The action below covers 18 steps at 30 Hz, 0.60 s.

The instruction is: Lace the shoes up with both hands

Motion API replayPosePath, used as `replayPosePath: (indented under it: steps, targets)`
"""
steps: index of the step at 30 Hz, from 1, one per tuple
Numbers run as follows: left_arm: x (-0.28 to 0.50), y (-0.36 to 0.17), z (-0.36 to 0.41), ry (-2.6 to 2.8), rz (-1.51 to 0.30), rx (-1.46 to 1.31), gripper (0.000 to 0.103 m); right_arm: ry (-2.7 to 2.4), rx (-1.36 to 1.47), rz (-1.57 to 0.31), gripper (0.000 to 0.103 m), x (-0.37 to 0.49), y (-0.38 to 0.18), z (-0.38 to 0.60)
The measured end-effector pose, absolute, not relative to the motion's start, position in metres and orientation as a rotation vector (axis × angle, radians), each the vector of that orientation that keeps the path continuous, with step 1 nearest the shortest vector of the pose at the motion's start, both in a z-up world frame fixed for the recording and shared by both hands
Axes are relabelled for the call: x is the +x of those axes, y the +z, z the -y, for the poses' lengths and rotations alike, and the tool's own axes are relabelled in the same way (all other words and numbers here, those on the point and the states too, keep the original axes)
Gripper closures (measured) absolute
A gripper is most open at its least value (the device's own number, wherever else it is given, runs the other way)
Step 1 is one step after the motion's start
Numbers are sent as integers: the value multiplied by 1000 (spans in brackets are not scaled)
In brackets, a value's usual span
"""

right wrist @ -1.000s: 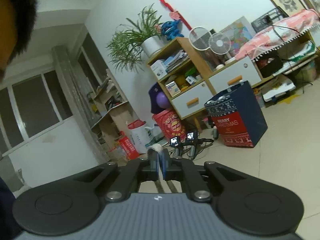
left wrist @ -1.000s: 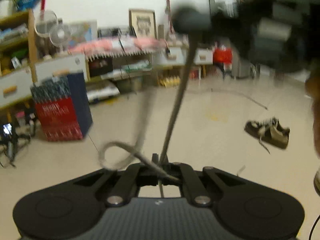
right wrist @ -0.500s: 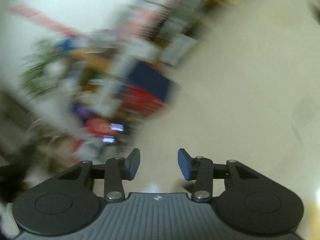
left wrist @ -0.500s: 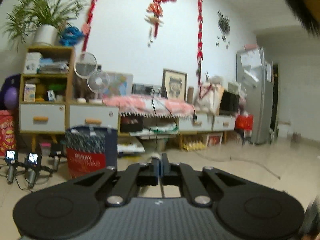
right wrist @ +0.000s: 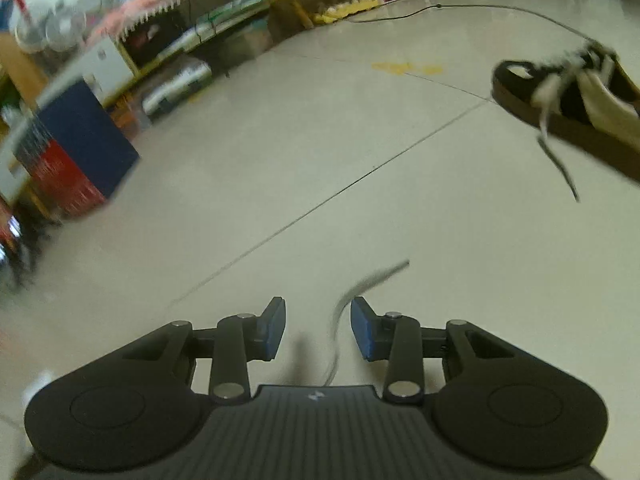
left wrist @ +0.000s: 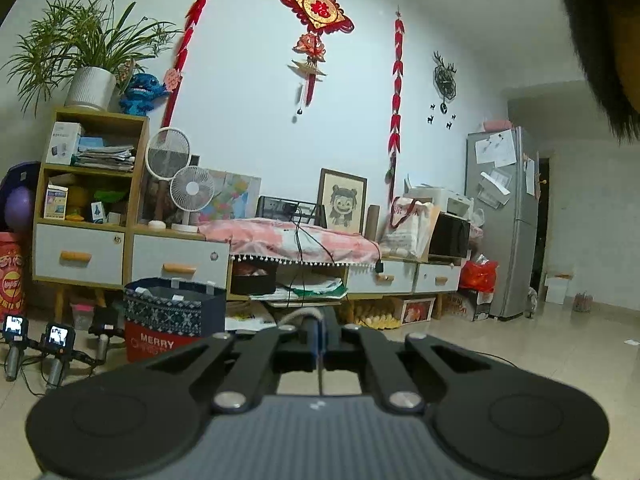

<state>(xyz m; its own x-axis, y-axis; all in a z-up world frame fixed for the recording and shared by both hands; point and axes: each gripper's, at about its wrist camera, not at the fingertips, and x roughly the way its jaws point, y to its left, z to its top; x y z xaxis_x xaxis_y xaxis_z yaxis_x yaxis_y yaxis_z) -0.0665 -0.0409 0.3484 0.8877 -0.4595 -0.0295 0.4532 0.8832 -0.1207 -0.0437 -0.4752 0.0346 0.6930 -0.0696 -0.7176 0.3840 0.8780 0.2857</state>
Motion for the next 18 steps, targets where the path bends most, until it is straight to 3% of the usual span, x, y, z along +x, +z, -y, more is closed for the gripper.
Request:
replayPosePath:
  steps: [2, 4, 6, 10, 18]
  targets:
    - [-67, 351, 41, -477, -52, -112, 101, -277, 343, -825, 65, -32, 25, 469]
    - [-68, 353, 41, -480, -46, -113, 101, -299, 288, -860, 87, -30, 12, 463]
    - [-69, 356, 40, -485, -39, -118, 101, -313, 265, -849, 101, -35, 8, 462]
    - [-69, 363, 41, -490, -25, -117, 101, -313, 309, -737, 101, -50, 24, 466]
    - [-71, 382, 53, -599, -47, -136, 101, -19, 416, -65, 101, -120, 219, 432]
